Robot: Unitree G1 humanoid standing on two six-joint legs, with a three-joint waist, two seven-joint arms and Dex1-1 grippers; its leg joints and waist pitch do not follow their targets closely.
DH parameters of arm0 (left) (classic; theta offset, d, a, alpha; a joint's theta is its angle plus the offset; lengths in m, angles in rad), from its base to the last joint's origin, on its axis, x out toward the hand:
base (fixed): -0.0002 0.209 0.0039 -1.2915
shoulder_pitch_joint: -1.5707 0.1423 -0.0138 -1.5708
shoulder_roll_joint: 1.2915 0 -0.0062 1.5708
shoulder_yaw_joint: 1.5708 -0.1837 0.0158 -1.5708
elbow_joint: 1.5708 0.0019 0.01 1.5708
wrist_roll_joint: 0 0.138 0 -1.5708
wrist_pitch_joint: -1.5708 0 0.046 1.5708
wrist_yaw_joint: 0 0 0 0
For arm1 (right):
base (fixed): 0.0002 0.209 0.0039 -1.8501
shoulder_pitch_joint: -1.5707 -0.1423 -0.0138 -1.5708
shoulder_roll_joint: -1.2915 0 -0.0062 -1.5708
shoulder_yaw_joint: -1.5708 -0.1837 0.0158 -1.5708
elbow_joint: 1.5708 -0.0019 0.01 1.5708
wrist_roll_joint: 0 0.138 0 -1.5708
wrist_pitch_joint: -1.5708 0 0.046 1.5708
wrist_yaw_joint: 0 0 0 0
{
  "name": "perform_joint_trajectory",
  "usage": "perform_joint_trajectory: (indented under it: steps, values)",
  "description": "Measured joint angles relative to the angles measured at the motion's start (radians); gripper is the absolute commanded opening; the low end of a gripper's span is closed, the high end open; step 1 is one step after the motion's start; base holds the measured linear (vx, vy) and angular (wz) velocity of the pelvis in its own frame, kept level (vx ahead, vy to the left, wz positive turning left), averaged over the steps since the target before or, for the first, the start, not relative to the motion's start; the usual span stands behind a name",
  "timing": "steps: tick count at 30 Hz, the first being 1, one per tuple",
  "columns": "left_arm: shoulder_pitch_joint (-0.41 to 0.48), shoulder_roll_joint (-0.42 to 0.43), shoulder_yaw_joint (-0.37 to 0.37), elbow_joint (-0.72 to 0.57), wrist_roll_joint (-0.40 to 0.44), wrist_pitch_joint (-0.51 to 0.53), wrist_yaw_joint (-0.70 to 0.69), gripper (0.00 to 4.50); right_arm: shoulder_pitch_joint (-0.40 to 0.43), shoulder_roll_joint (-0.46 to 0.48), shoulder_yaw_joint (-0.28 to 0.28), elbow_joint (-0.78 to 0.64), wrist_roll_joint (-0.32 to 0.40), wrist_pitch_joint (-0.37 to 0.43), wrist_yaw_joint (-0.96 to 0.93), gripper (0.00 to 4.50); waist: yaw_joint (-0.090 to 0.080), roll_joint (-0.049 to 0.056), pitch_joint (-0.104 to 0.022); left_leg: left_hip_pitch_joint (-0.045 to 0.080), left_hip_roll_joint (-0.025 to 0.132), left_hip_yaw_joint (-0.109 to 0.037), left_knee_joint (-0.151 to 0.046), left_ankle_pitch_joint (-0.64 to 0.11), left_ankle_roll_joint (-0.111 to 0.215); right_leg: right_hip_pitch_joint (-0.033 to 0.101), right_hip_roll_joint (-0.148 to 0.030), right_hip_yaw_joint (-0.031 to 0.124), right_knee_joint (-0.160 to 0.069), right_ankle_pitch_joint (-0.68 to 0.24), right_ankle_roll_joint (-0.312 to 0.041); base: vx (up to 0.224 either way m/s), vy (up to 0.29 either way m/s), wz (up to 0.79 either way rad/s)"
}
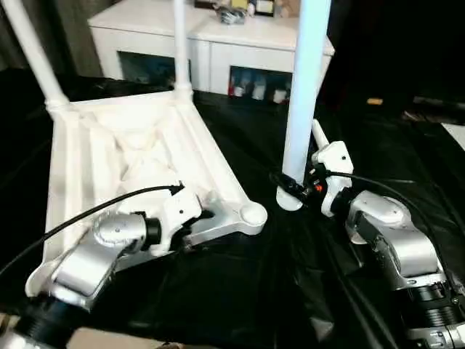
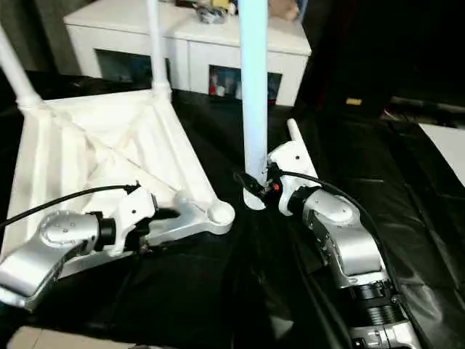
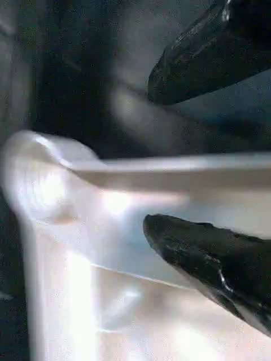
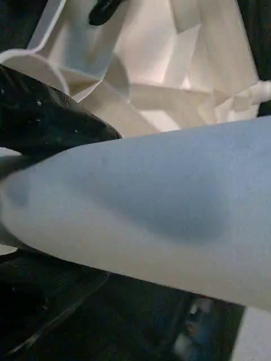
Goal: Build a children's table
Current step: Move to table, then insert table leg to table base
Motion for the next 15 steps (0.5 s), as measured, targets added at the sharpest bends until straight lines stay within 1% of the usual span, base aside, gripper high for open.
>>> perform_joint_trajectory:
  steps: [1, 2, 3, 5, 8, 9, 10, 13, 15]
  values:
    - [-0.010, -0.001, 0.000, 0.003, 0.001, 0.008, 0.001, 3.21, 0.002, -0.002, 0.001, 0.000, 0.000, 0.000, 0.003, 1.88, 0.001, 0.002, -0.001, -0.003, 0.000, 0.000, 0.000, 0.002, 0.001, -0.002, 0.000, -0.001, 0.000, 0.000, 0.000, 0.000, 0.000, 0.00]
    - [-0.017, -0.002, 0.000, 0.007, 0.000, 0.020, 0.002, 3.05, 0.002, -0.003, 0.001, 0.000, 0.000, 0.000, 0.005, 1.88, 0.002, 0.006, -0.002, -0.005, 0.000, 0.000, 0.000, 0.002, 0.001, -0.004, 0.000, -0.001, -0.002, 0.000, 0.000, 0.000, 0.000, 0.00]
    - [-0.024, -0.006, 0.001, 0.011, -0.005, 0.038, 0.003, 3.05, 0.003, -0.005, 0.001, -0.001, 0.001, 0.000, 0.007, 1.88, 0.002, 0.008, -0.003, -0.006, 0.000, 0.000, 0.000, 0.002, 0.001, -0.004, 0.000, -0.001, -0.002, 0.000, 0.000, 0.000, 0.000, 0.00]
    - [-0.042, -0.023, 0.006, 0.027, -0.016, 0.077, 0.004, 2.79, 0.008, -0.008, 0.001, -0.005, 0.004, 0.003, 0.007, 1.88, 0.006, 0.010, -0.003, -0.006, 0.000, 0.000, 0.000, 0.002, 0.002, -0.004, 0.000, -0.001, -0.004, 0.000, 0.000, 0.000, 0.000, 0.00]
    - [-0.045, -0.045, 0.017, 0.033, -0.033, 0.115, 0.009, 2.66, 0.037, -0.008, 0.001, -0.027, 0.004, 0.003, 0.008, 1.88, 0.007, 0.015, -0.002, -0.006, 0.000, 0.000, 0.000, 0.001, 0.003, -0.003, 0.000, -0.001, -0.005, 0.001, 0.000, 0.000, 0.000, 0.00]
    - [-0.045, -0.046, 0.020, 0.034, -0.039, 0.119, 0.010, 2.66, 0.045, -0.009, 0.001, -0.031, 0.004, 0.003, 0.007, 1.88, 0.007, 0.017, -0.002, -0.006, 0.000, 0.000, 0.000, 0.001, 0.003, -0.003, 0.000, -0.001, -0.005, 0.001, -0.001, 0.000, 0.000, 0.00]
    - [-0.045, -0.048, 0.024, 0.037, -0.043, 0.124, 0.010, 2.41, 0.049, -0.009, 0.001, -0.031, 0.004, 0.003, 0.008, 1.88, 0.005, 0.018, -0.001, -0.006, 0.000, 0.000, 0.000, 0.001, 0.003, -0.003, 0.000, -0.001, -0.005, 0.001, -0.001, 0.000, 0.000, 0.00]
    - [-0.045, -0.050, 0.024, 0.037, -0.045, 0.138, 0.002, 2.31, 0.051, -0.009, 0.001, -0.033, 0.003, 0.003, 0.009, 1.88, 0.005, 0.023, 0.000, -0.006, 0.000, 0.000, 0.000, 0.001, 0.003, -0.003, 0.000, -0.001, -0.005, 0.002, 0.000, 0.000, 0.000, 0.00]
    - [-0.045, -0.049, 0.023, 0.034, -0.045, 0.148, -0.004, 2.06, 0.051, -0.011, 0.004, -0.033, 0.002, 0.003, 0.009, 1.88, 0.004, 0.024, 0.000, -0.006, 0.000, 0.000, 0.000, 0.001, 0.003, -0.003, 0.000, -0.001, -0.005, 0.002, 0.000, 0.000, 0.000, 0.00]
